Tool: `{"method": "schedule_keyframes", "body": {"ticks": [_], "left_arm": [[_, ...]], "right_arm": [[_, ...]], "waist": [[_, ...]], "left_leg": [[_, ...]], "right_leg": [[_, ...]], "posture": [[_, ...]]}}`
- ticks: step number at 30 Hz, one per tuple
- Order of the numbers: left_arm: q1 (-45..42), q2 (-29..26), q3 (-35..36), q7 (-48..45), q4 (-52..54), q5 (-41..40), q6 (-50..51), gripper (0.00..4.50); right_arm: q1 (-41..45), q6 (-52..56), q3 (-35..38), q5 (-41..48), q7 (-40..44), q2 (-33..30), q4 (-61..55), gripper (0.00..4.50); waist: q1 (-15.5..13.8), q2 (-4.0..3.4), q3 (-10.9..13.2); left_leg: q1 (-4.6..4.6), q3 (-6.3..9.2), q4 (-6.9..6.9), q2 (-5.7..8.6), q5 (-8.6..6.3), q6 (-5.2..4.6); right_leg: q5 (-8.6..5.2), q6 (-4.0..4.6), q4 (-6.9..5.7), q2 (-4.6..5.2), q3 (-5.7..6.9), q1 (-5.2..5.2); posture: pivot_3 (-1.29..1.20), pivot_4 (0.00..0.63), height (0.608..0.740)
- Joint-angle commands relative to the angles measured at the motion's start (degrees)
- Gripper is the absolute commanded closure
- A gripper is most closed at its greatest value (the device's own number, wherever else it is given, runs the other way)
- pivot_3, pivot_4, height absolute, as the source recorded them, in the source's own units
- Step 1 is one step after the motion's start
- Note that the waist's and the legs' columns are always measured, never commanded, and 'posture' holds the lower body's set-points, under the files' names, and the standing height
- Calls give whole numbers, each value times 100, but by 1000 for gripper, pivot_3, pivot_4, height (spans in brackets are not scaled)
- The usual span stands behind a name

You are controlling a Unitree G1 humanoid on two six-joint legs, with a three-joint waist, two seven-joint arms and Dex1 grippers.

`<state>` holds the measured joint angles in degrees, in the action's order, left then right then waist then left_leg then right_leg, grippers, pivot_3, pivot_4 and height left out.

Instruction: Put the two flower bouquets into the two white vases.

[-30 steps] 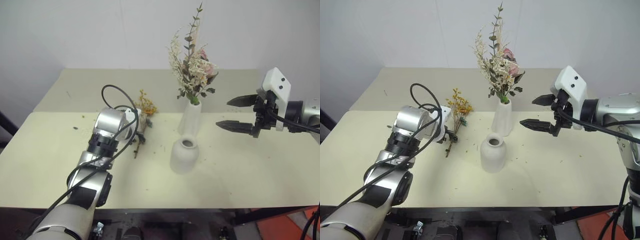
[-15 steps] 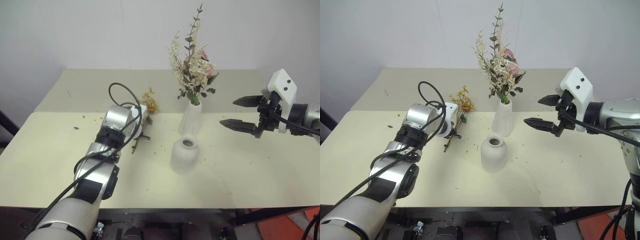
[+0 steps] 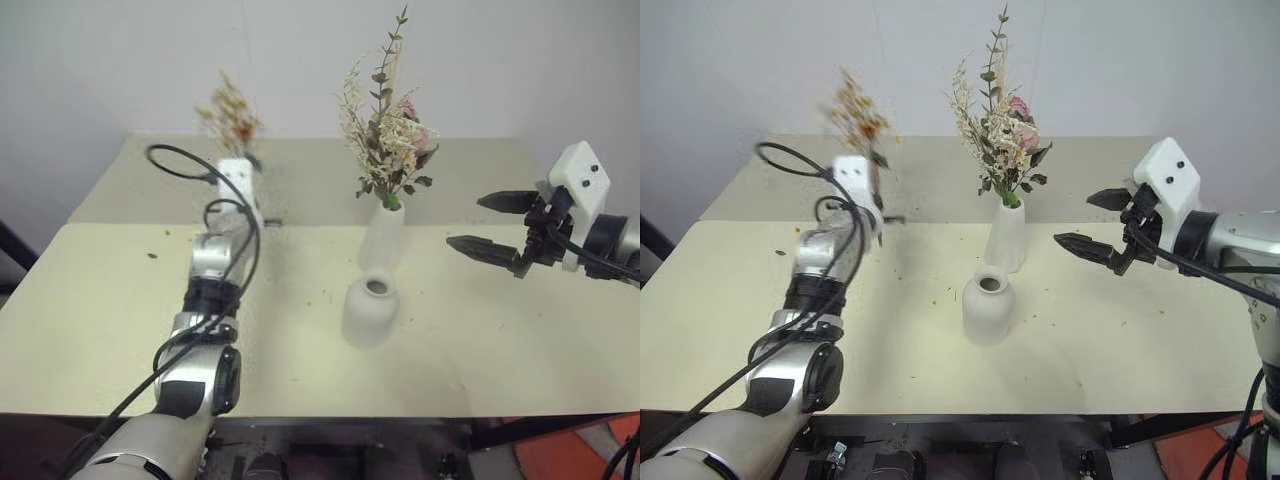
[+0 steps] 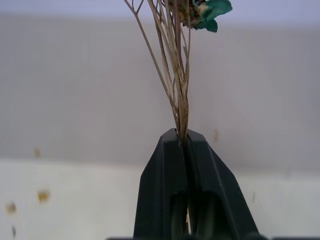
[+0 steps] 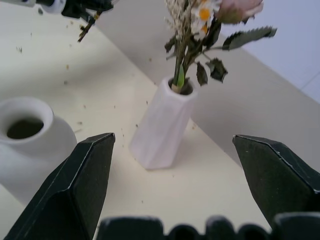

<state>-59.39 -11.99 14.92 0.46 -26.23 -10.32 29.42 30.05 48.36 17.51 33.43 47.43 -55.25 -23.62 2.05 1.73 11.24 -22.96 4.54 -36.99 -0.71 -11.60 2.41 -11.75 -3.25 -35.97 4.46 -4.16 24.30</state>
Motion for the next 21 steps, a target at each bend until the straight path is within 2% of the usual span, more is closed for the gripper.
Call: {"method": "schedule_keyframes", "body": {"ticks": [1,7,11,14,17,21], "left_arm": [[103,-111,338,-1444,864,-989,-862,4468],[-348,-502,602,-3722,914,-2431,-956,4468],[-695,-606,816,-5302,558,-3457,-705,4468],[-861,-732,411,-6309,158,-3442,-498,4468],[-959,-701,179,-6879,-144,-3404,-455,4468],[-975,-444,-85,-7784,-620,-3409,-483,4468]], "right_arm": [[-178,15,794,538,-133,160,-508,0],[-1039,211,1611,1277,-38,147,-1140,0],[-1622,211,1744,1477,-323,277,-1584,0],[-1940,204,1784,1526,-588,331,-1854,0],[-2079,214,1865,1693,-803,329,-1970,0],[-2540,253,2142,1792,-943,291,-2200,0]], "waist": [[-8,0,0],[-92,0,0],[-94,0,-1],[-79,-2,-3],[-78,-1,-3],[-87,-1,-3]], "left_leg": [[0,0,0,-1,0,0],[2,0,-4,-1,0,0],[4,0,-13,-2,0,-1],[10,0,-12,-2,0,-1],[11,-1,-15,-2,0,-1],[5,0,-14,-4,0,-2]], "right_leg": [[0,0,0,-1,1,-1],[0,-1,2,-3,3,-7],[-16,-27,2,-3,3,-13],[-27,-43,-1,-4,2,-16],[-27,-44,-2,-5,1,-19],[-27,-43,4,-6,2,-15]], "posture": [[0,150,740],[0,150,740],[0,150,740],[0,150,740],[0,150,740],[0,150,740]]}}
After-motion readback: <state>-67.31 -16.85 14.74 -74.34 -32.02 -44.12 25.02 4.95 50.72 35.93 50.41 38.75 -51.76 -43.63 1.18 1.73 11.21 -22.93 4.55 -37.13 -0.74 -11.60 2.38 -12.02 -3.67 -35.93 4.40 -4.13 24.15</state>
